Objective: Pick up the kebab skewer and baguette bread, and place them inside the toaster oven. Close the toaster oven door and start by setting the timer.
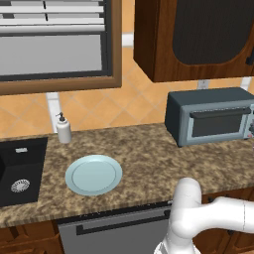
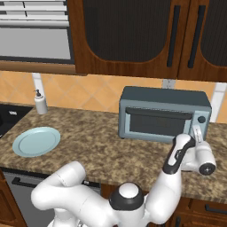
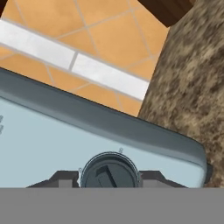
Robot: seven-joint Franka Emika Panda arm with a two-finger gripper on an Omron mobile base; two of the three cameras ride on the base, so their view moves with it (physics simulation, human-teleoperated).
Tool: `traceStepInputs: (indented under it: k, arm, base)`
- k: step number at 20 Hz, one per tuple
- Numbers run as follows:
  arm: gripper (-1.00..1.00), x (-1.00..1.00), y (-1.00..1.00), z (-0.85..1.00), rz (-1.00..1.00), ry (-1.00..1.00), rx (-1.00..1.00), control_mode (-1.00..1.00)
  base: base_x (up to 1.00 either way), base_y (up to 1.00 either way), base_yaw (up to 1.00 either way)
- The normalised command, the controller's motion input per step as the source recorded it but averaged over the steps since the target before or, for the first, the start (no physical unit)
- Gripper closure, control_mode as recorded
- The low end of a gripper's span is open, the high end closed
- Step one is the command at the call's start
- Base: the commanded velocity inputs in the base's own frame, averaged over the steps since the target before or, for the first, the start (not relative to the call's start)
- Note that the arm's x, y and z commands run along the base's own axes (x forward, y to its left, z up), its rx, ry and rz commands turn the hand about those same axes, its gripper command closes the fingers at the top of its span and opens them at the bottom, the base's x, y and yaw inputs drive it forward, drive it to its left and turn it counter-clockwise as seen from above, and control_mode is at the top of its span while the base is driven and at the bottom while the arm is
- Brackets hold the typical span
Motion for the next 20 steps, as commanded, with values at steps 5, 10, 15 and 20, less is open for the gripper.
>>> traceStepInputs:
  k: [5,10,15,20]
  arm:
    - [1.00,0.00,0.00,0.03,0.00,0.00,0.00,-1.00]
    - [1.00,0.00,0.00,0.16,0.00,0.00,0.00,-1.00]
    - [1.00,0.00,0.01,0.16,0.00,0.00,0.00,-1.00]
    - [1.00,0.01,0.03,0.04,0.00,0.00,0.00,-1.00]
  base:
    - [0.00,0.00,0.00]
    - [0.00,0.00,0.00]
    - [0.00,0.00,0.00]
    - [0.00,0.00,0.00]
